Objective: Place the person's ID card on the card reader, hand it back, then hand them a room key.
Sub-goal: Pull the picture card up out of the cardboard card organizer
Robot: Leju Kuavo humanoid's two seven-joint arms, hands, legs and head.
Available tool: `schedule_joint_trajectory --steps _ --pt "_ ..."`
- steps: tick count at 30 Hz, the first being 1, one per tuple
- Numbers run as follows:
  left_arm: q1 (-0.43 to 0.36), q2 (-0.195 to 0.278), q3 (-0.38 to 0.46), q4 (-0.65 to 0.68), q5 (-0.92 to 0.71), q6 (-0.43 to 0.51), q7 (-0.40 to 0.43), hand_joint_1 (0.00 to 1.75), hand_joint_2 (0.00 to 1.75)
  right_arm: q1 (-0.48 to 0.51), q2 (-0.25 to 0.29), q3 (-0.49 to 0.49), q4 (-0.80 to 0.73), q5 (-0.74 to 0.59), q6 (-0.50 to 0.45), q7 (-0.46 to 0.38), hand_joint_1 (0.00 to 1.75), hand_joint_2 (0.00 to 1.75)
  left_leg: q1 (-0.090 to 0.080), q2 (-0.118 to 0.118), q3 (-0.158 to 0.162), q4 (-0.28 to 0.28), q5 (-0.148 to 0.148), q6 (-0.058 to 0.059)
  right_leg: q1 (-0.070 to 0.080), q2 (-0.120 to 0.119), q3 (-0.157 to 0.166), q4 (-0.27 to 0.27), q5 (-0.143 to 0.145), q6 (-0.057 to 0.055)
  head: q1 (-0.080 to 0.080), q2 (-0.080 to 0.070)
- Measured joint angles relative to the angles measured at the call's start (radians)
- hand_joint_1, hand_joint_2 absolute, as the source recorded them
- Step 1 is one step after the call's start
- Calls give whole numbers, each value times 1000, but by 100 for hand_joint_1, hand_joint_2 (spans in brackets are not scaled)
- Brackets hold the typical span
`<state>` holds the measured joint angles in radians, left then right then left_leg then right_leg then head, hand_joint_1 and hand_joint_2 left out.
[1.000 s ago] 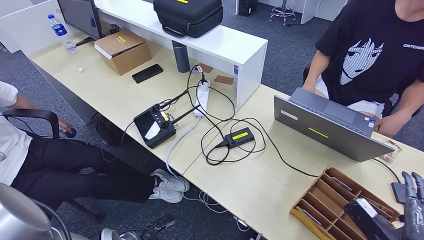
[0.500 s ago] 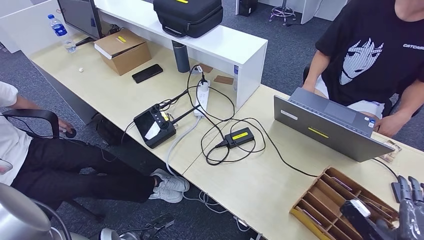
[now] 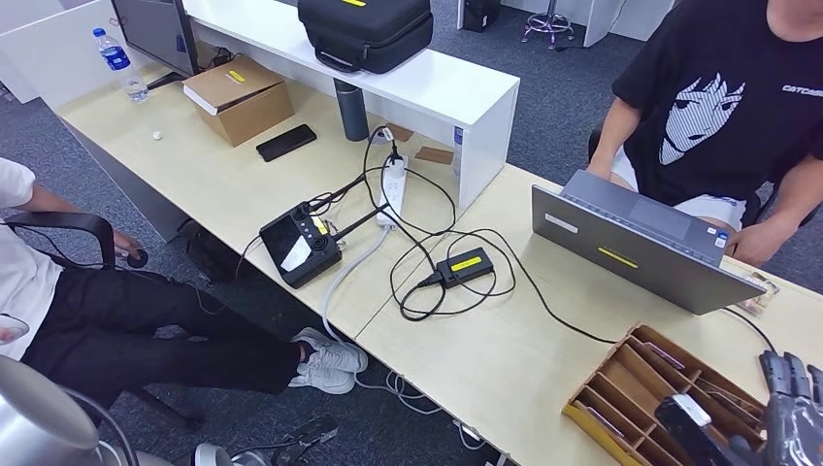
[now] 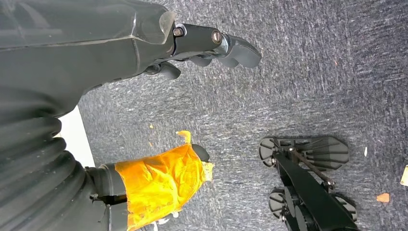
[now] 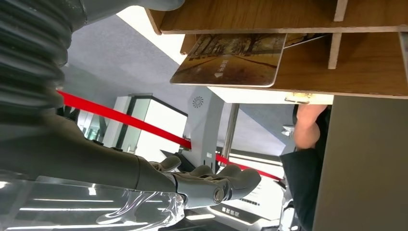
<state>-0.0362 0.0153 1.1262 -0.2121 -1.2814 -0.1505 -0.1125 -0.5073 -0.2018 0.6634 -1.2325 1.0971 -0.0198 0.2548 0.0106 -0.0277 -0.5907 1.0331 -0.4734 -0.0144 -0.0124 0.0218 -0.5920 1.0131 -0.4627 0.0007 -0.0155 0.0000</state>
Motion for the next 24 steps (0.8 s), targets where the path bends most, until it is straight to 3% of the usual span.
schedule_joint_trajectory --steps 6,7,10,11,14,16,24 --pt "0 0 5 0 0 0 0 0 175 -4 0 0 9 0 0 2 3 175 0 0 0 0 0 0 0 0 0 0 0 0 0 0" --pt "0 0 6 0 0 0 0 0 175 -4 0 0 10 0 -1 3 18 175 0 0 0 0 0 0 0 0 0 0 0 0 0 0" --pt "0 0 7 0 -2 0 0 0 175 -4 0 0 13 0 -4 4 114 175 0 0 0 0 0 0 0 0 0 0 0 0 0 0" --pt "0 0 7 0 -3 0 0 0 175 -4 0 0 15 0 -4 4 137 175 0 0 0 0 0 0 0 0 0 0 0 0 0 0" --pt "0 0 7 0 -6 0 0 0 175 -2 0 0 16 -2 -6 -2 161 175 0 0 0 0 0 0 0 0 0 0 0 0 0 0" --pt "0 0 8 0 -8 0 0 0 175 -2 0 0 16 -3 -8 -8 168 175 0 0 0 0 0 0 0 0 0 0 0 0 0 0" --pt "0 -1 10 0 -13 -3 0 0 175 -1 2 0 15 -19 -21 -27 169 175 0 0 0 0 0 0 0 0 0 0 0 0 0 0"
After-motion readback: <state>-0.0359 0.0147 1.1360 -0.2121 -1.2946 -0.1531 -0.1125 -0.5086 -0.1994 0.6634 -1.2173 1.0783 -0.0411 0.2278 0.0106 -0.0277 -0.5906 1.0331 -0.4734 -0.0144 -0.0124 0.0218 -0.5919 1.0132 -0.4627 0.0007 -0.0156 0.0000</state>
